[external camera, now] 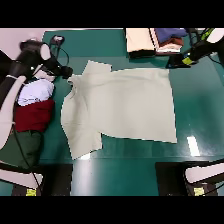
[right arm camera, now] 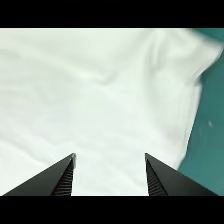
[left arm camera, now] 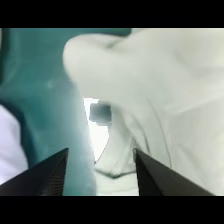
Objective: Fold the shirts.
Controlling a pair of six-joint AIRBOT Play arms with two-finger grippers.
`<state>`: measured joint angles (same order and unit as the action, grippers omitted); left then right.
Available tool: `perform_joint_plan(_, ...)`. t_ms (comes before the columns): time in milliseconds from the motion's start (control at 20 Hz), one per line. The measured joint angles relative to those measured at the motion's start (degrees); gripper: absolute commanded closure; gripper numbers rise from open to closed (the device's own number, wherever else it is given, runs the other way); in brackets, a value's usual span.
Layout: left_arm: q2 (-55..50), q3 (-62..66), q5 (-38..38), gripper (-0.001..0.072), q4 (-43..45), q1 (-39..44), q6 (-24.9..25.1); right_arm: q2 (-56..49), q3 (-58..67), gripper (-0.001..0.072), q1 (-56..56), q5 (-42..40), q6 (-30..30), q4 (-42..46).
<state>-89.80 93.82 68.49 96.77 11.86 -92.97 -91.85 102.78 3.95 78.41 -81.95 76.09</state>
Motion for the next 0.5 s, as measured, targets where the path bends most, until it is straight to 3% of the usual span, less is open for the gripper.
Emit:
perform_joint_plan(300,14.95,-16.74,4.74,0.0225,-1.07,-0.66,-2.40,14.67,-22.38,0.0222,6.38,2.82,-0.07,0.52)
perform_joint_plan(400,20.35,-25.40,4.98,0.0226,-2.73,-0.74,-3.80,20.09,-33.18,0.0167,8.17,1.95,-0.09,0.44)
perform_joint_plan(500,24.72,-33.00,5.11,0.0226,-5.03,-0.74,-4.66,24.46,-43.43,0.0167,9.57,1.25,-0.15,0.59)
